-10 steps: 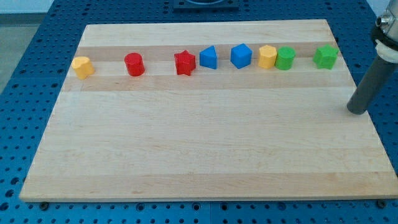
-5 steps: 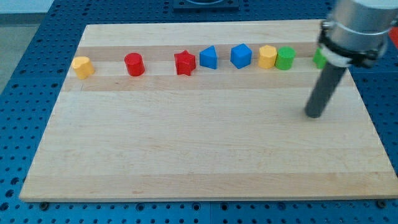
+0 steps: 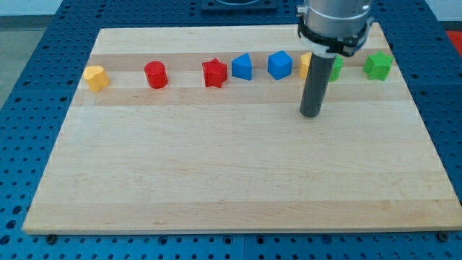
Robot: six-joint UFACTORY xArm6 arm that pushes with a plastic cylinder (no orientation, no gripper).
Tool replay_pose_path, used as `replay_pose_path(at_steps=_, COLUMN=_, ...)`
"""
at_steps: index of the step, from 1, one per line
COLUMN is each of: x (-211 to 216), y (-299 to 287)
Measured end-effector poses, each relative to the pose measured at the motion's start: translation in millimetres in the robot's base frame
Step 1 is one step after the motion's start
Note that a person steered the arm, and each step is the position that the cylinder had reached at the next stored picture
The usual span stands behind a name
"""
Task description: Slightly push the blue triangle into the red star
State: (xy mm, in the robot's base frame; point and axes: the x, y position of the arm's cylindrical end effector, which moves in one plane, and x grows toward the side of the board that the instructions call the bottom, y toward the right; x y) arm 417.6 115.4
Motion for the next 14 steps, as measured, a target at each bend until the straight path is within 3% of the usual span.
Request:
replay_pose_path(at_steps=6, x=-119, y=-94)
replay_pose_path(at_steps=14, x=-103, y=-96)
